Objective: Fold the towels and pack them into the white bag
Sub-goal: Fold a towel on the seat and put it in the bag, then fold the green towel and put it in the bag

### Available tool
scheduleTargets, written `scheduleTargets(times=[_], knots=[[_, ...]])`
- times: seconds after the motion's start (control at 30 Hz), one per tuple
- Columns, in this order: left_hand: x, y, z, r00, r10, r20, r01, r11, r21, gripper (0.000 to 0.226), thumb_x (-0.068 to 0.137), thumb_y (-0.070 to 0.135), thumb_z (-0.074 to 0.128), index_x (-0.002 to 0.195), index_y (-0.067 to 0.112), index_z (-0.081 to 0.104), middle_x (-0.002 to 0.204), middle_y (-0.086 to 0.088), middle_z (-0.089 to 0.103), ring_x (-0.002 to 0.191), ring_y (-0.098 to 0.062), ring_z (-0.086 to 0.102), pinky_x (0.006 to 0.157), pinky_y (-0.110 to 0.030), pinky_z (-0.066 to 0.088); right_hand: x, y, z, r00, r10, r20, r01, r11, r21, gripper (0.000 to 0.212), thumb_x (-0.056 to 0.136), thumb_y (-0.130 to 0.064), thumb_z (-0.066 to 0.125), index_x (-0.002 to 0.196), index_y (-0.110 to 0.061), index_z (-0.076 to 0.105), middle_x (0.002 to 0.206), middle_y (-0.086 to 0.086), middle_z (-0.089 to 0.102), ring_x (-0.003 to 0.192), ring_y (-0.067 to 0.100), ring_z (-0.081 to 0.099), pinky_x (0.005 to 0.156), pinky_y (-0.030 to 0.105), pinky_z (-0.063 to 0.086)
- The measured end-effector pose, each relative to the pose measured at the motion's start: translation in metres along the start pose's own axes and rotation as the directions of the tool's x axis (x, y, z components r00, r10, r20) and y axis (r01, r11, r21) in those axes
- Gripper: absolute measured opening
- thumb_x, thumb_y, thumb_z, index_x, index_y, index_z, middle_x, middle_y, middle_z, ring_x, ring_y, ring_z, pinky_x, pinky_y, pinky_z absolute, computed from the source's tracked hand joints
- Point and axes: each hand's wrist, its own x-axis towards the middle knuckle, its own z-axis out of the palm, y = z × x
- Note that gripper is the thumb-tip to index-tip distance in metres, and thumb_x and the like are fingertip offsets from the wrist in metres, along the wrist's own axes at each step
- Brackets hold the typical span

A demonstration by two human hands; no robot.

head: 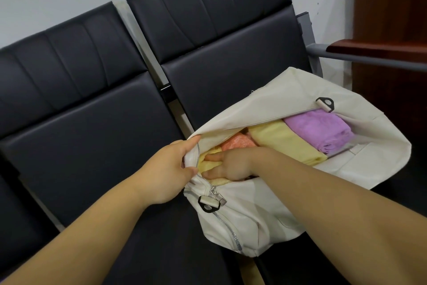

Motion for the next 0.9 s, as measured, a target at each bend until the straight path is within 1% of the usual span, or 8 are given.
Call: scheduleTargets(times=[0.1, 0.23, 0.33, 0.4, 0.53, 0.63, 0.83, 0.9], knots=[[0.002, 0.000, 0.002, 1.000, -0.001, 0.001, 0.001, 1.000, -0.004, 0.074, 0.099, 0.018, 0.061, 0.159, 0.036, 0.023, 0.119, 0.017, 0.049, 0.095, -0.005, 0.054, 0.082, -0.018, 0.042, -0.003, 0.000, 0.002, 1.000, 0.001, -0.019, -0.001, 1.000, -0.014, 0.073, 0.095, -0.065, 0.052, 0.158, -0.045, 0.020, 0.167, -0.004, 0.022, 0.151, 0.023, 0.027, 0.122, 0.039, 0.022], [0.004, 0.003, 0.003, 1.000, -0.002, -0.001, 0.002, 1.000, -0.022, 0.072, 0.100, 0.017, 0.059, 0.160, 0.035, 0.023, 0.143, 0.008, 0.045, 0.125, -0.015, 0.051, 0.102, -0.025, 0.042, -0.016, -0.004, -0.003, 1.000, -0.012, -0.026, 0.011, 0.999, -0.035, 0.070, 0.097, -0.060, 0.052, 0.158, -0.045, 0.021, 0.166, -0.003, 0.025, 0.150, 0.025, 0.028, 0.121, 0.040, 0.024], [0.010, 0.008, 0.008, 1.000, 0.017, -0.021, -0.018, 0.999, -0.032, 0.069, 0.101, 0.014, 0.053, 0.160, 0.035, 0.023, 0.141, 0.004, 0.043, 0.115, -0.012, 0.051, 0.084, -0.011, 0.041, -0.041, 0.002, -0.007, 0.985, -0.023, -0.170, 0.035, 0.997, 0.066, 0.054, 0.092, -0.058, 0.058, 0.143, -0.049, 0.044, 0.148, -0.007, 0.048, 0.138, 0.026, 0.044, 0.113, 0.038, 0.037], [0.011, 0.012, 0.013, 0.998, 0.007, -0.068, -0.013, 0.996, -0.089, 0.066, 0.102, 0.014, 0.050, 0.158, 0.039, 0.025, 0.138, 0.004, 0.043, 0.101, -0.009, 0.054, 0.072, -0.011, 0.041, -0.065, 0.009, -0.007, 0.949, -0.033, -0.314, 0.092, 0.980, 0.174, 0.036, 0.092, -0.050, 0.063, 0.125, -0.037, 0.061, 0.130, -0.007, 0.059, 0.122, 0.021, 0.056, 0.105, 0.036, 0.045], [-0.009, 0.013, 0.018, 0.988, -0.011, -0.153, -0.027, 0.970, -0.243, 0.059, 0.101, 0.017, 0.049, 0.151, 0.046, 0.036, 0.116, 0.008, 0.047, 0.093, -0.007, 0.055, 0.070, -0.017, 0.042, -0.110, 0.001, 0.012, 0.889, -0.030, -0.456, 0.104, 0.985, 0.139, 0.060, 0.090, -0.049, 0.066, 0.145, -0.034, 0.050, 0.148, -0.015, 0.048, 0.132, 0.010, 0.049, 0.110, 0.031, 0.040], [-0.052, -0.003, 0.013, 0.982, -0.007, -0.190, -0.035, 0.976, -0.216, 0.058, 0.099, 0.029, 0.058, 0.150, 0.045, 0.037, 0.112, 0.014, 0.045, 0.095, -0.005, 0.055, 0.077, -0.019, 0.042, -0.129, -0.029, 0.035, 0.798, -0.080, -0.597, 0.092, 0.996, -0.011, 0.067, 0.086, -0.057, 0.064, 0.146, -0.034, 0.047, 0.148, -0.013, 0.047, 0.136, 0.013, 0.045, 0.111, 0.039, 0.041], [-0.176, -0.099, -0.005, 0.978, -0.116, -0.174, 0.098, 0.989, -0.108, 0.066, 0.100, 0.041, 0.057, 0.157, 0.042, 0.024, 0.142, 0.012, 0.038, 0.126, -0.009, 0.046, 0.106, -0.030, 0.042, -0.128, -0.127, 0.098, 0.832, -0.200, -0.518, 0.125, 0.977, -0.175, 0.067, 0.091, -0.052, 0.065, 0.151, -0.033, 0.041, 0.152, -0.007, 0.041, 0.140, 0.019, 0.039, 0.114, 0.036, 0.036], [-0.219, -0.143, -0.009, 0.966, -0.193, -0.172, 0.185, 0.981, -0.062, 0.065, 0.101, 0.041, 0.056, 0.158, 0.039, 0.025, 0.144, 0.011, 0.036, 0.128, -0.011, 0.044, 0.107, -0.030, 0.042, -0.112, -0.160, 0.124, 0.867, -0.232, -0.442, 0.144, 0.964, -0.223, 0.069, 0.091, -0.055, 0.063, 0.152, -0.036, 0.037, 0.157, -0.007, 0.036, 0.142, 0.021, 0.037, 0.115, 0.039, 0.037]])
